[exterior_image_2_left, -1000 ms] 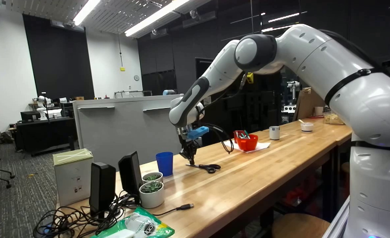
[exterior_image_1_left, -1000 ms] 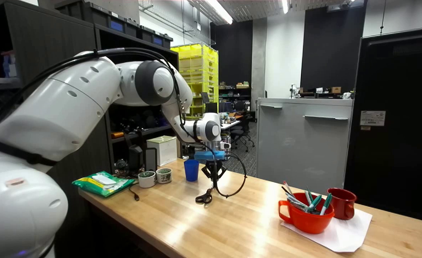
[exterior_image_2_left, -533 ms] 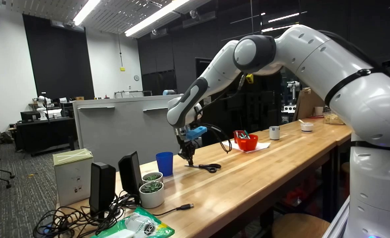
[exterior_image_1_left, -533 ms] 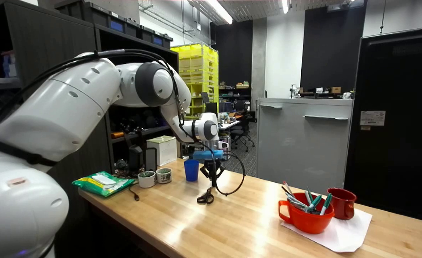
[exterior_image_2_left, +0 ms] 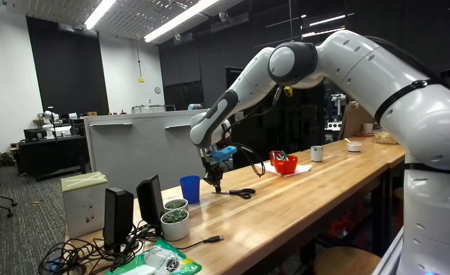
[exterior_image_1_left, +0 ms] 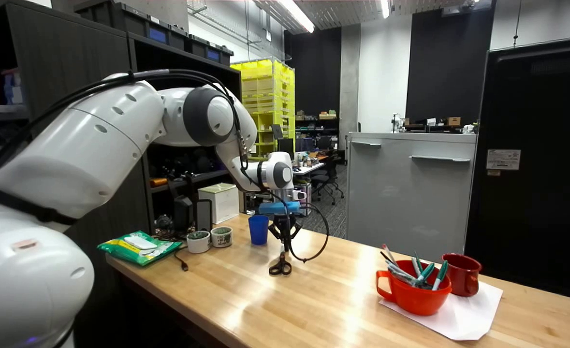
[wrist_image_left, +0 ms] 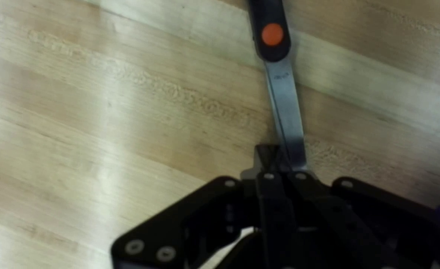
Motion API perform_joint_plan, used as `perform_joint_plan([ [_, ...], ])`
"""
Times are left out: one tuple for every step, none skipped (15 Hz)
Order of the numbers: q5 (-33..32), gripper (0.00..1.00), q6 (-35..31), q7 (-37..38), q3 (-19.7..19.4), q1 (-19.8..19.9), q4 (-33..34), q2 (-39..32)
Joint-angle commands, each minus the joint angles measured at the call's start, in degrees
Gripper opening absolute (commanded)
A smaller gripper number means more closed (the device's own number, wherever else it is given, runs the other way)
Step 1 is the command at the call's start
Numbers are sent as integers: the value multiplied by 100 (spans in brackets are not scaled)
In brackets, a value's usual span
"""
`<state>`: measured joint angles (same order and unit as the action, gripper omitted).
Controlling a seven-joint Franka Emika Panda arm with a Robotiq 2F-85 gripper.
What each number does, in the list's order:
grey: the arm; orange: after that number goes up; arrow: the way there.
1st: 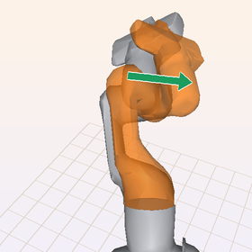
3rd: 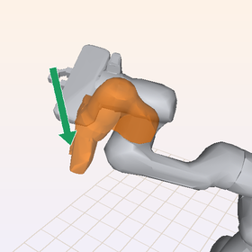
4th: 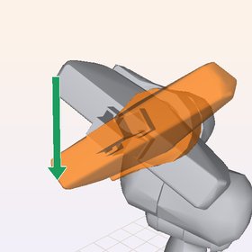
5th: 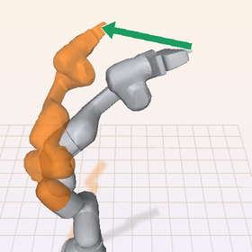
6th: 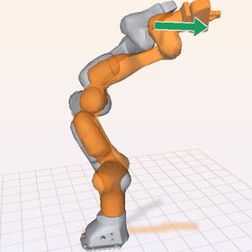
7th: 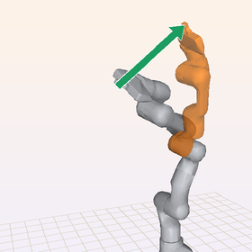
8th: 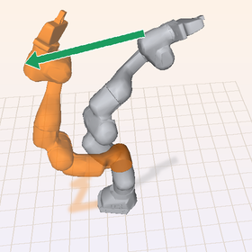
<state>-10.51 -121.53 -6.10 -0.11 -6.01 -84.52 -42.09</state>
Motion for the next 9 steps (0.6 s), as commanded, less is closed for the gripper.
perform_joint_plan([
  [-95, 0, 157, -24, 68, -76, 152, -102],
  [-91, 0, 175, -30, 79, -83, 157, -103],
  [-83, 0, 183, -39, 94, -84, 165, -108],
  [-76, 0, 193, -46, 106, -86, 178, -116],
  [-74, 0, 204, -52, 113, -90, 192, -124],
  [-73, 0, 210, -58, 119, -92, 202, -129],
  [-71, 0, 219, -65, 125, -91, 206, -128],
  [-65, 0, 217, -73, 133, -87, 208, -134],
  [-59, 0, 225, -78, 139, -83, 204, -138],
])
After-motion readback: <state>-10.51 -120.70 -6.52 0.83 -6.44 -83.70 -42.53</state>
